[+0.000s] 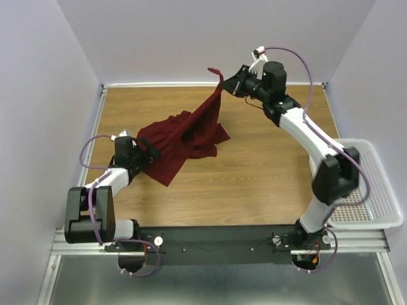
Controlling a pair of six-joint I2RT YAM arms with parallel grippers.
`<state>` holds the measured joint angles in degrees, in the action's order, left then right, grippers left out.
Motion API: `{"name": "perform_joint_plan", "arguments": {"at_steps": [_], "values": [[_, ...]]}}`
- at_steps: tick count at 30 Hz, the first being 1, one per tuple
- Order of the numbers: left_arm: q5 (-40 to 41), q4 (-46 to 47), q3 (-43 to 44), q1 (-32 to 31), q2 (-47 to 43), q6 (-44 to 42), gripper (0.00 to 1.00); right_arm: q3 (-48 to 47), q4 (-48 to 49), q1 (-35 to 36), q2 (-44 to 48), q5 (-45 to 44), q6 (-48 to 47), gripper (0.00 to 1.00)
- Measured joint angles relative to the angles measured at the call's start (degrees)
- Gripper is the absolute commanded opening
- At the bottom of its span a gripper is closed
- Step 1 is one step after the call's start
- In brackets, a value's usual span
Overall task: Fold and stack the t-shirts
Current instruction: Flatten the tshirt out
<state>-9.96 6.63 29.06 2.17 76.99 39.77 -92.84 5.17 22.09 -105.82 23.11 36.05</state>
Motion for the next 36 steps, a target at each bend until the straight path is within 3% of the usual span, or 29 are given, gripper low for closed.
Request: {"name": "perform_joint_plan", "arguments": {"at_steps": [3, 7, 10, 12, 17, 21, 27, 36], "values": [[-0.7, 0.17, -0.33, -0.02, -0.24, 0.33, 0.98, 7.76, -4.17, 2.6, 11.91, -3.13, -4.22, 0.05], [-1.18, -0.37, -0.76, 0.0, -1.05, 0.35, 0.98, 25.14, -6.01, 6.23, 25.7, -7.54, -5.38, 0.09], [-1.11, -1.97, -1.25, 0.02, -2.51, 0.33, 0.98, 38.4, -10.08, 6.29, 33.64, -11.82, -3.52, 0.21], [-0.94, -3.39, -1.55, 0.02, -3.89, 0.26, 0.98, 48.85, -15.72, 6.19, 40.35, -17.16, -1.36, 0.34], [0.9, -7.19, -1.55, 0.13, -7.5, -0.59, 0.98, 56.04, -25.27, 5.99, 49.7, -24.81, 1.18, 0.39], [2.93, -10.8, -0.26, 0.13, -9.35, -2.32, 0.98, 51.93, -26.4, 5.95, 46.45, -26.27, -0.15, 0.4], [6.19, -13.97, 3.21, 0.13, -12.87, -5.38, 0.98, 39.98, -25.29, 5.97, 28.09, -25.09, -5.75, 0.41], [6.23, -14.25, 3.63, 0.13, -8.7, -6.99, 0.94, 38.07, -24.74, 5.99, 14.58, -25.46, -8.07, 0.34]]}}
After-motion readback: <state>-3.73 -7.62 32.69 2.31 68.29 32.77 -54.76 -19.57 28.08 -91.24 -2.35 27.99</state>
